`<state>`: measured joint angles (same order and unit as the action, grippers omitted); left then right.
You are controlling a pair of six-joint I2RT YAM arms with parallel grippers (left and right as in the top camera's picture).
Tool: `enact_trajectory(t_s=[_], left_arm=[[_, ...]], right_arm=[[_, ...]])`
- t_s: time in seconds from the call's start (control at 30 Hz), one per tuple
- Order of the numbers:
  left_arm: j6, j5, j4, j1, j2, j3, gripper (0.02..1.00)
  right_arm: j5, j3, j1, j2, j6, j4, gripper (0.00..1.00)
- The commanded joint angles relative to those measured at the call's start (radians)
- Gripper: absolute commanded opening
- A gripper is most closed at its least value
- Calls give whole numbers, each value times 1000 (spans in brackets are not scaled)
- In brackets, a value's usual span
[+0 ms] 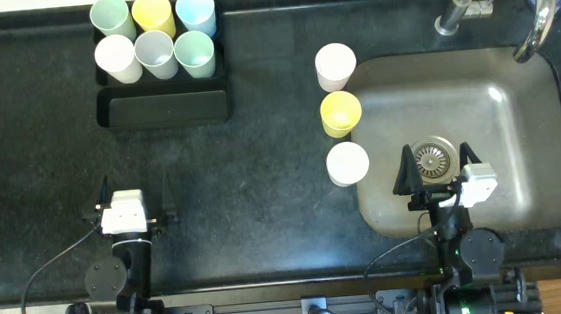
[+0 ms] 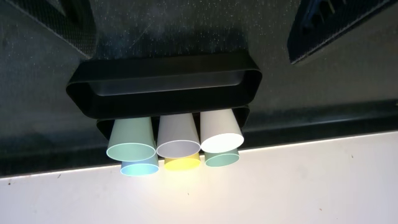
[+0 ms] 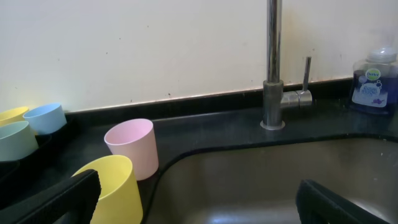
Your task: Store Cups
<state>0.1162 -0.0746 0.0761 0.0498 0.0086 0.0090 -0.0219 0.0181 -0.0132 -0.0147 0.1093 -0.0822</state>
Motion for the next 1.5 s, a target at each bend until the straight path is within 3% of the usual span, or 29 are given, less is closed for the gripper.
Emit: enact_trajectory(t_s=[0.03, 1.23, 1.33, 1.5], left_arm=[[22, 0, 5, -5, -6, -1, 998], [13, 1, 2, -5, -6, -1, 996], [-61, 40, -9, -5, -6, 1, 998], [-288, 248, -115, -5, 147, 142, 998]], right_arm=[[-4, -13, 0, 10, 7, 5, 998], [-4, -13, 0, 10, 7, 5, 998], [-3, -13, 0, 10, 7, 5, 998], [-4, -13, 0, 10, 7, 5, 998]])
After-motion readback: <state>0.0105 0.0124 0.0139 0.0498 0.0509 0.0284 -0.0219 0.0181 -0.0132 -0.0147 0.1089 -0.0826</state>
